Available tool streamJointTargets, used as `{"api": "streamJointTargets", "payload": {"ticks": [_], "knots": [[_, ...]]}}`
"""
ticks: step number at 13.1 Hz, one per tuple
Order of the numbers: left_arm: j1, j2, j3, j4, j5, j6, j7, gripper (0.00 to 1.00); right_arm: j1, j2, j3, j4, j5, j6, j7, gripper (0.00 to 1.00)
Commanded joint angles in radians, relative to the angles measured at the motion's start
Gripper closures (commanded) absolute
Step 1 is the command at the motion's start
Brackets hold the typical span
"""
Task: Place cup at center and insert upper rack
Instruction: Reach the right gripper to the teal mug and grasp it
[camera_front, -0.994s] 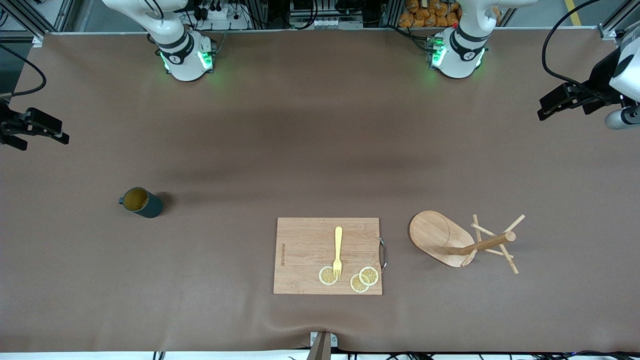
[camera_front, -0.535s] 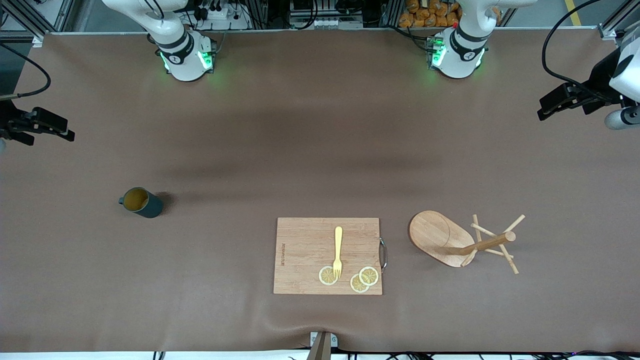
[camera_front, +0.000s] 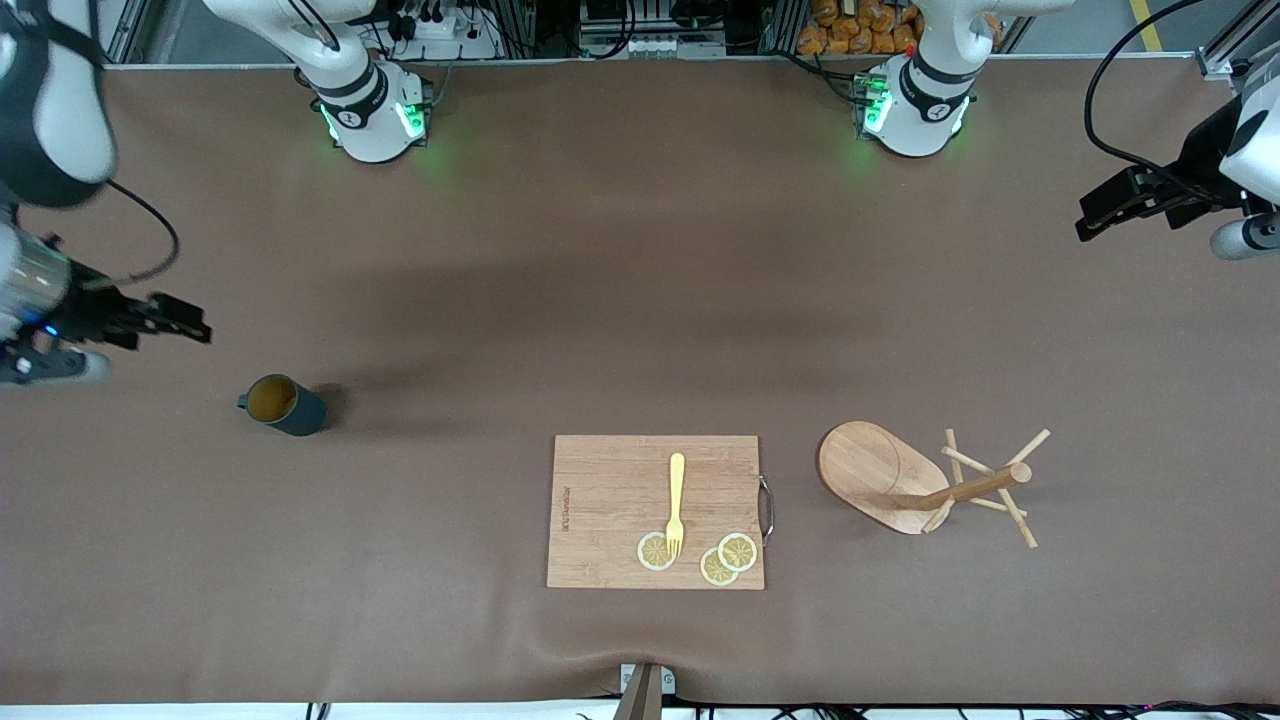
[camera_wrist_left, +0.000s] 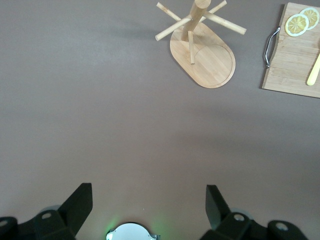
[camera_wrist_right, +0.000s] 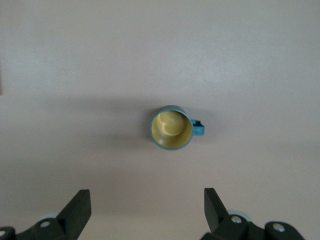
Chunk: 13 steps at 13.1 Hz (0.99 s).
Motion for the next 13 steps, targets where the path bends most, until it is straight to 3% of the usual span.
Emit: {"api": "streamJointTargets", "payload": {"ticks": [1, 5, 13], "knots": [[0.009, 0.001, -0.001, 0.003, -0.006, -0.005, 0.018, 0.0, 0.017, 0.039, -0.004, -0.076, 0.013, 0.116, 0.016, 0.0], [0.007, 0.003, -0.001, 0.003, -0.006, -0.005, 0.018, 0.0, 0.024, 0.128, -0.004, -0.142, 0.013, 0.24, 0.016, 0.0], [0.009, 0.004, -0.001, 0.003, -0.006, -0.002, 0.018, 0.0, 0.046, 0.281, -0.003, -0.142, 0.016, 0.369, 0.017, 0.0]]}}
